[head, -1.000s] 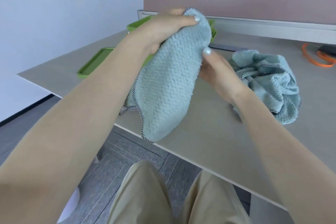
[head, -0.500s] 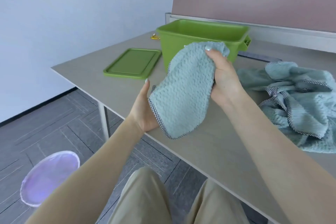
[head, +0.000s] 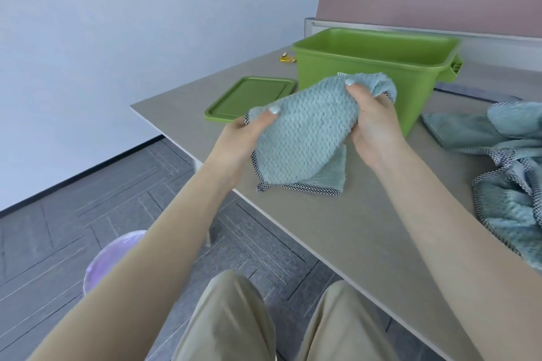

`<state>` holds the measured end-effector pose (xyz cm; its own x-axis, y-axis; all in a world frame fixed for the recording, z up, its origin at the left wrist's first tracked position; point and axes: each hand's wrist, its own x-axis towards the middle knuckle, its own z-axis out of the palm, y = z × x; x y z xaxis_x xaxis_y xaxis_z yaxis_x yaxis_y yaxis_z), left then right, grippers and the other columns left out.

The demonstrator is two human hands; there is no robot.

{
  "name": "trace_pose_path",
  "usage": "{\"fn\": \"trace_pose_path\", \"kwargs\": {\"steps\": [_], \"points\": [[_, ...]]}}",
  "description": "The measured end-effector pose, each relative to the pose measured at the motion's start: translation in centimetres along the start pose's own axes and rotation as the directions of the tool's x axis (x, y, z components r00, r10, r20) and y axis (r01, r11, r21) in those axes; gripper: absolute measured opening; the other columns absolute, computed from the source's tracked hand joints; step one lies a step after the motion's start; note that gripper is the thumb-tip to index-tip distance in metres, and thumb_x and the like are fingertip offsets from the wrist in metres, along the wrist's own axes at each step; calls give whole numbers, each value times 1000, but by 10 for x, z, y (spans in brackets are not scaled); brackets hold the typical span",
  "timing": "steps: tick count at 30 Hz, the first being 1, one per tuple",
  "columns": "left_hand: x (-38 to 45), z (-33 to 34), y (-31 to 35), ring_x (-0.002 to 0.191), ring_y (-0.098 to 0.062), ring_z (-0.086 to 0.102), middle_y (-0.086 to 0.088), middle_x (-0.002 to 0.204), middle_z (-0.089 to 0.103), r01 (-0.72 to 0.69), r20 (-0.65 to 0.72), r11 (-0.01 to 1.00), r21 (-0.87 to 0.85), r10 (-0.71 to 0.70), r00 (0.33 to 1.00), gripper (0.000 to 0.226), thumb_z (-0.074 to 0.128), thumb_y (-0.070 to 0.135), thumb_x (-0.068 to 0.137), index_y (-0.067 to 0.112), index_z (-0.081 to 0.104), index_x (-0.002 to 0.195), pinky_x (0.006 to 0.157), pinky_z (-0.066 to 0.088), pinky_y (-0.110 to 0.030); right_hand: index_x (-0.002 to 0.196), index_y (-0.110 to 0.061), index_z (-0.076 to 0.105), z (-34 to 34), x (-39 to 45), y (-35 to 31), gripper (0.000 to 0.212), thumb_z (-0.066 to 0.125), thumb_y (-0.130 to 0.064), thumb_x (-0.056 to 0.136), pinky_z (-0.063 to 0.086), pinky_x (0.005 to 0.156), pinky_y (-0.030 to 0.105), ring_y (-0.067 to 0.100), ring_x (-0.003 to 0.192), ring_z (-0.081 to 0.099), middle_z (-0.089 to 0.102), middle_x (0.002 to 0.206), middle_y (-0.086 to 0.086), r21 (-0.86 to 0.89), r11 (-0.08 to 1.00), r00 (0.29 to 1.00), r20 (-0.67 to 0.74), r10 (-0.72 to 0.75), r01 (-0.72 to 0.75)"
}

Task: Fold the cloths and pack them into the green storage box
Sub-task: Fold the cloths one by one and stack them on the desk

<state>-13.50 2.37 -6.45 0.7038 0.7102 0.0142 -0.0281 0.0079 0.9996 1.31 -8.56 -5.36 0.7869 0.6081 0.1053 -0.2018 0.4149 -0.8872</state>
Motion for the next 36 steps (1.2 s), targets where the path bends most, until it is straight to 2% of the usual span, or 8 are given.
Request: {"fn": "trace_pose_path", "kwargs": {"steps": [3,8,14,19,22,27,31,36], "points": [[-3,-5,2,89,-12,68,2,92,73,-100,-35,995,8,100,994,7,62,17,87,15,69,87,84,53,-27,80,-18,60,1,3,-1,10,57,-18,89,53,75,33,9,74,67,68,81,-4,-39,999,1000,-17,-4,3],[3,-18,10,69,-6,69,10,69,73,-146,-176,988,-55,134,975,14,62,19,87,16,68,75,64,55,-22,83,-20,59,-8,12,-5,10,59,-30,88,51,73,31,11,79,65,68,85,-3,-219,968,991,22,135,-127],[12,-34,19,68,-10,66,7,71,70,-154,-278,985,-79,126,952,16,63,23,87,14,64,74,69,52,-27,111,-18,63,-21,12,-10,29,66,-18,82,51,84,37,15,99,66,70,109,0,-427,881,907,257,334,-204],[11,-51,29,69,-11,64,10,66,69,-184,-298,981,-63,158,942,21,61,22,88,18,64,68,75,50,-32,110,-15,58,-21,14,-9,25,61,-11,86,52,66,26,9,84,66,67,98,-1,-297,935,966,110,236,-195],[10,-58,35,77,-15,62,5,74,69,-219,-284,972,-87,187,941,18,60,21,88,16,67,73,80,48,-34,120,-23,51,-23,16,-9,38,60,-8,86,51,76,31,12,93,63,63,105,-1,-245,958,986,28,164,-152],[7,-66,42,78,-13,61,4,78,68,-217,-217,962,-164,180,960,14,55,21,90,13,61,80,84,47,-33,99,-28,64,-20,13,-13,33,53,1,88,49,84,30,12,94,60,61,110,2,-201,978,990,110,87,-64],[6,-70,47,63,-4,54,10,63,61,-234,-349,970,-60,200,916,23,59,16,89,17,57,66,64,41,-19,95,-29,66,-21,14,-10,28,60,-4,84,48,83,30,13,93,56,59,105,8,-369,930,998,64,17,8],[3,-71,57,89,-8,56,6,82,61,-323,-403,943,85,329,854,26,64,18,86,18,56,62,79,38,-20,78,-27,66,-20,12,-5,13,64,-15,84,48,92,39,13,84,55,63,85,3,-551,828,994,87,-73,109]]}}
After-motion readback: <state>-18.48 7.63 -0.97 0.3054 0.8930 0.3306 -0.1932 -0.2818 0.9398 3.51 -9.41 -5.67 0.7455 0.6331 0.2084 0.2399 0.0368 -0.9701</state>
